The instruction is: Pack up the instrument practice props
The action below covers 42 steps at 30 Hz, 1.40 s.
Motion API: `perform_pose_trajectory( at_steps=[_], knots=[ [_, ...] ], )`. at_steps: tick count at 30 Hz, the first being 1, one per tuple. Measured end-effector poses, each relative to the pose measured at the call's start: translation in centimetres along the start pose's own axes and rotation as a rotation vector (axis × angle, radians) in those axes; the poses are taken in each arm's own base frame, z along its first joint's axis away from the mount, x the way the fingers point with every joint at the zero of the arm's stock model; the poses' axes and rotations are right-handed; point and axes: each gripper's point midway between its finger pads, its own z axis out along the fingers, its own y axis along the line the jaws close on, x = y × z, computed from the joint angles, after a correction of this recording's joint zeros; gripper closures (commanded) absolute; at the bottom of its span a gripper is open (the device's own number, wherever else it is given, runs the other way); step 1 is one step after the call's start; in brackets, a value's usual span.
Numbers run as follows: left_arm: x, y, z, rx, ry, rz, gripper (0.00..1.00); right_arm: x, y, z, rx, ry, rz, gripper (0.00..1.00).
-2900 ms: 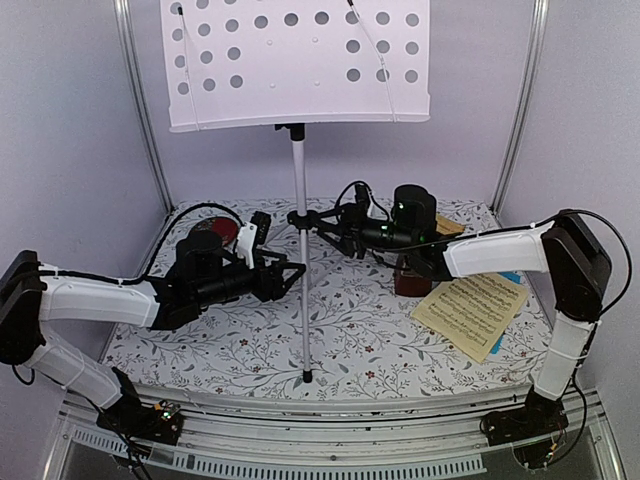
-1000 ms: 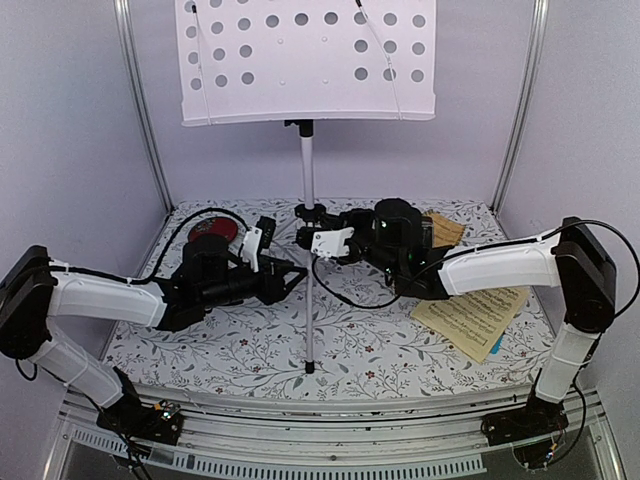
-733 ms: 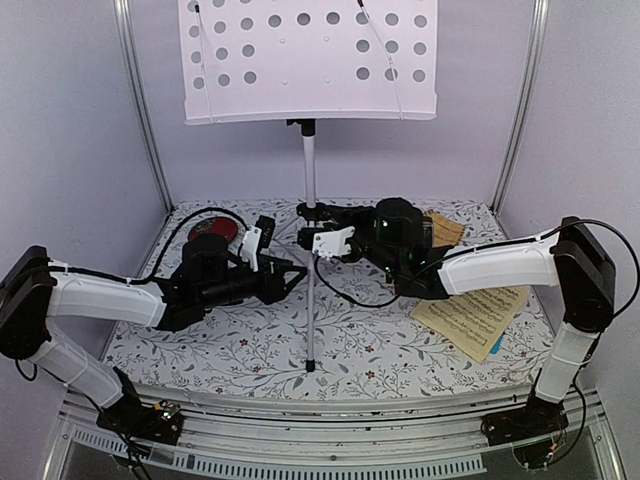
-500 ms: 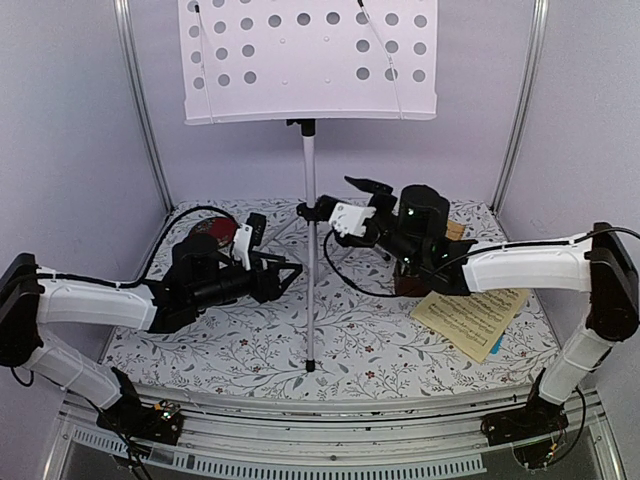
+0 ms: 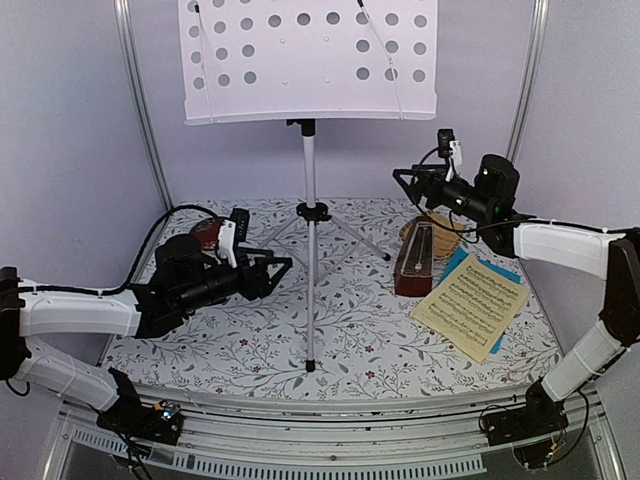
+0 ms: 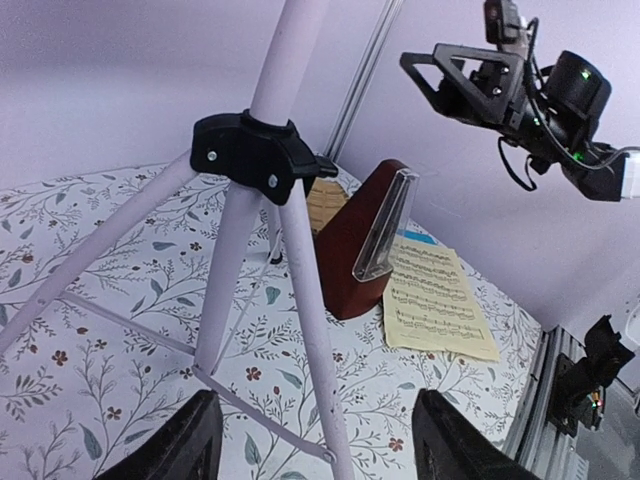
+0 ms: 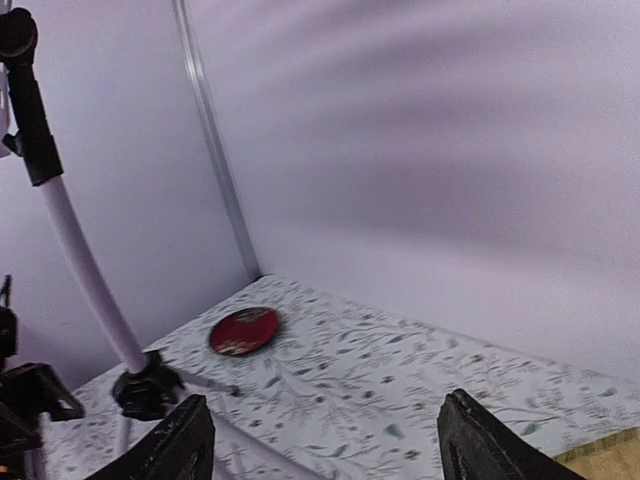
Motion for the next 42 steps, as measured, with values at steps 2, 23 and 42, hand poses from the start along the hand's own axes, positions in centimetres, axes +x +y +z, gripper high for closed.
perform_pose_trajectory(
  at_steps=[2,23,42],
  knots=[
    [0.2,-0.1,0.0,0.008,0.009,-0.008,0.33,1.2,1.4,1.7,-0.102,0.054,0.116,0.29],
    [1.0,-1.2,3.2,0.128,0.114,-0.138,0.44,0.1,18.4,10.9,-0.763,0.214,0.28,0.53],
    [4.6,-0.4,5.6,0.148,0.212,-0.192,0.57,-4.3,19.1,12.6,-0.804,0.049,0.134,0.62]
  ],
)
